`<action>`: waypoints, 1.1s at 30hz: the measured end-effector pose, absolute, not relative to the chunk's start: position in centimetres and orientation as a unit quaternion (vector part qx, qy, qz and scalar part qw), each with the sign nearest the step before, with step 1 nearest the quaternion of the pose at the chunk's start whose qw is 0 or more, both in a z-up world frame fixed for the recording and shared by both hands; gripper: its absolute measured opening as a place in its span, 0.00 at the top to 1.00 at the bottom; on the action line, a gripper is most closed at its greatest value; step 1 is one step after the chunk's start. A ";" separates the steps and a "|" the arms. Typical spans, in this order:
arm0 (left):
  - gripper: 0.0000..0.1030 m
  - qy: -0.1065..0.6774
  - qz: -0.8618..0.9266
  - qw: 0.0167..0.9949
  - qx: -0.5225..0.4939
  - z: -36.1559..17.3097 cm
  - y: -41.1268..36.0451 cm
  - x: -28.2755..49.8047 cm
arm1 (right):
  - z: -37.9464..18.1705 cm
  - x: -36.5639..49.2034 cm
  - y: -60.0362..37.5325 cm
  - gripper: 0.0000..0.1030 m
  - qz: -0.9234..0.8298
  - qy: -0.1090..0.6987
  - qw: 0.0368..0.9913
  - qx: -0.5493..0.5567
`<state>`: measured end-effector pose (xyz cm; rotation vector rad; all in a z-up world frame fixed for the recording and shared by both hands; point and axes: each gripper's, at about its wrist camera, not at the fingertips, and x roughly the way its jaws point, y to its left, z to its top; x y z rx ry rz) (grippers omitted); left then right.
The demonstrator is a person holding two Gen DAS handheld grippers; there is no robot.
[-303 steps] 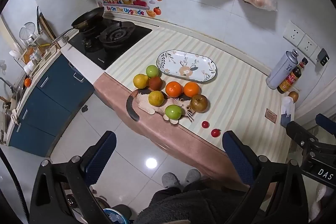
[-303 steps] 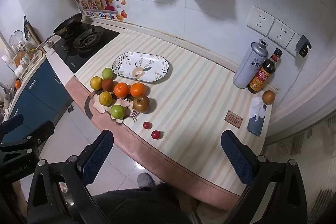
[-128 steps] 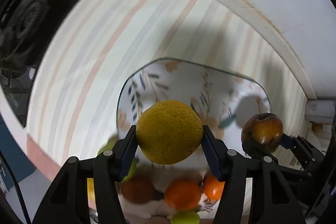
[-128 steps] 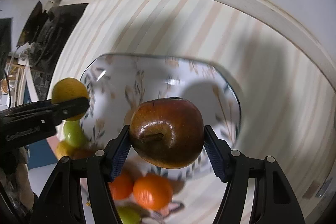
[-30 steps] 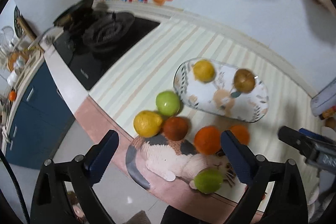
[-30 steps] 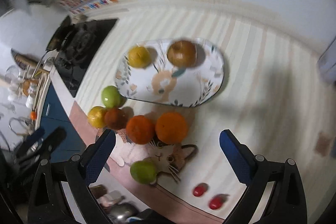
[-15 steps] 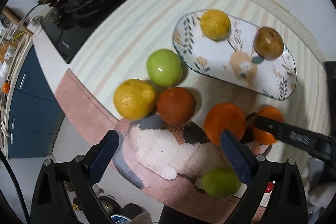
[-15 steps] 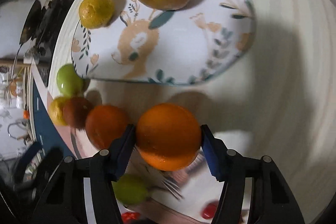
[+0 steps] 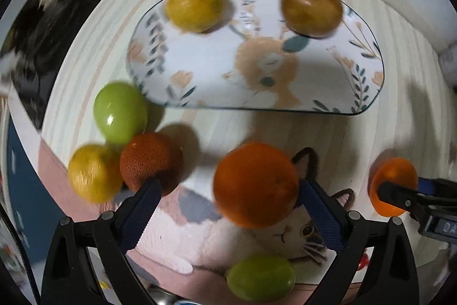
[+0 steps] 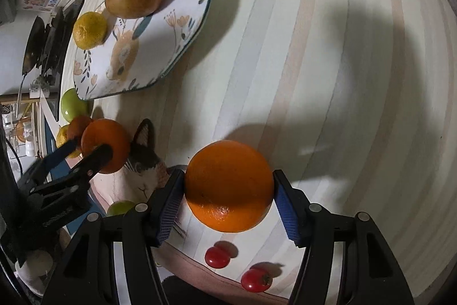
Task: Organize fruits
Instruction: 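Grasp a large orange with the right tool while the left tool grasps another orange, then carry both oranges onto the floral plate and open both tools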
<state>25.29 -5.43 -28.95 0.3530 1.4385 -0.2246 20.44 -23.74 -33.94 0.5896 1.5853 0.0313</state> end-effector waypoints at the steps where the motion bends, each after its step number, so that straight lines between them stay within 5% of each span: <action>1: 0.04 0.651 -0.104 0.733 0.168 -29.0 -5.8 25.3 | -33.8 20.2 -23.8 0.34 0.013 0.701 0.663 0.261; 4: 0.06 0.649 -0.120 0.729 0.183 -29.2 -7.0 25.1 | -32.6 19.8 -24.2 0.31 0.012 0.694 0.674 0.253; 11: 0.44 0.628 -0.110 0.742 0.209 -28.9 -7.4 25.0 | -30.3 19.2 -24.3 0.31 0.017 0.689 0.692 0.214; 33: 0.44 0.665 -0.120 0.731 0.096 -28.3 -1.9 26.3 | -29.8 19.4 -23.9 0.37 0.011 0.674 0.712 0.197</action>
